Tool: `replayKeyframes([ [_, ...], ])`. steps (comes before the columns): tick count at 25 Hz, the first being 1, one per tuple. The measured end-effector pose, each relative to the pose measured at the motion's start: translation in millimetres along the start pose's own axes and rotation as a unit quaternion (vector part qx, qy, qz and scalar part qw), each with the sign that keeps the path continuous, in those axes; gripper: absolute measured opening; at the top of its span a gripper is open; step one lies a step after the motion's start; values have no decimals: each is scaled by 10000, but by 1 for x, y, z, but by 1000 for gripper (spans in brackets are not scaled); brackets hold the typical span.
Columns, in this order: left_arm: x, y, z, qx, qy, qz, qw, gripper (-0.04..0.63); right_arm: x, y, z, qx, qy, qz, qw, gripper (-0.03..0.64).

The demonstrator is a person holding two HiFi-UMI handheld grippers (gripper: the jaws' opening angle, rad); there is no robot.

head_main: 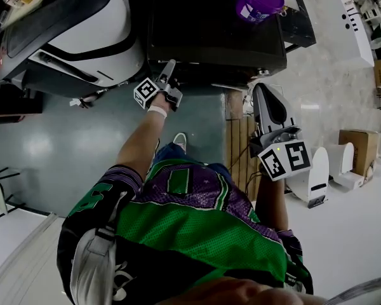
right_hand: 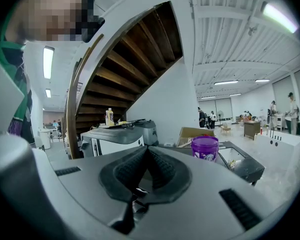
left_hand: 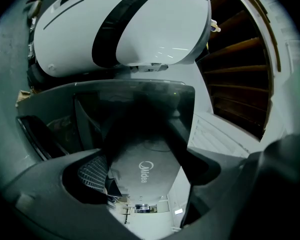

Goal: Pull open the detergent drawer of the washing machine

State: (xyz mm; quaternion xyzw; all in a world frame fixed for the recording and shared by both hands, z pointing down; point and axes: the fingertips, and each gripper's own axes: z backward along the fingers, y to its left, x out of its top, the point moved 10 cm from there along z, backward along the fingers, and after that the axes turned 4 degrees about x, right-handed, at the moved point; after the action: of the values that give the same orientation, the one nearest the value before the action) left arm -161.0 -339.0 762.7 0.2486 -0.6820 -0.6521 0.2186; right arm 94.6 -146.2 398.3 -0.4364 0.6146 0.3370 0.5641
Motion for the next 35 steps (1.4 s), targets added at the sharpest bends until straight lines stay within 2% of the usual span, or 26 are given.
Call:
replayKeyframes([
  [17,-11,0,22,25,141,55,9999,434,8,6,-2,37,-64,91,9999,2],
  [35,-40,2,65,114,166,58,9998,434,22,-22,18,691,-374,192,9967,2],
])
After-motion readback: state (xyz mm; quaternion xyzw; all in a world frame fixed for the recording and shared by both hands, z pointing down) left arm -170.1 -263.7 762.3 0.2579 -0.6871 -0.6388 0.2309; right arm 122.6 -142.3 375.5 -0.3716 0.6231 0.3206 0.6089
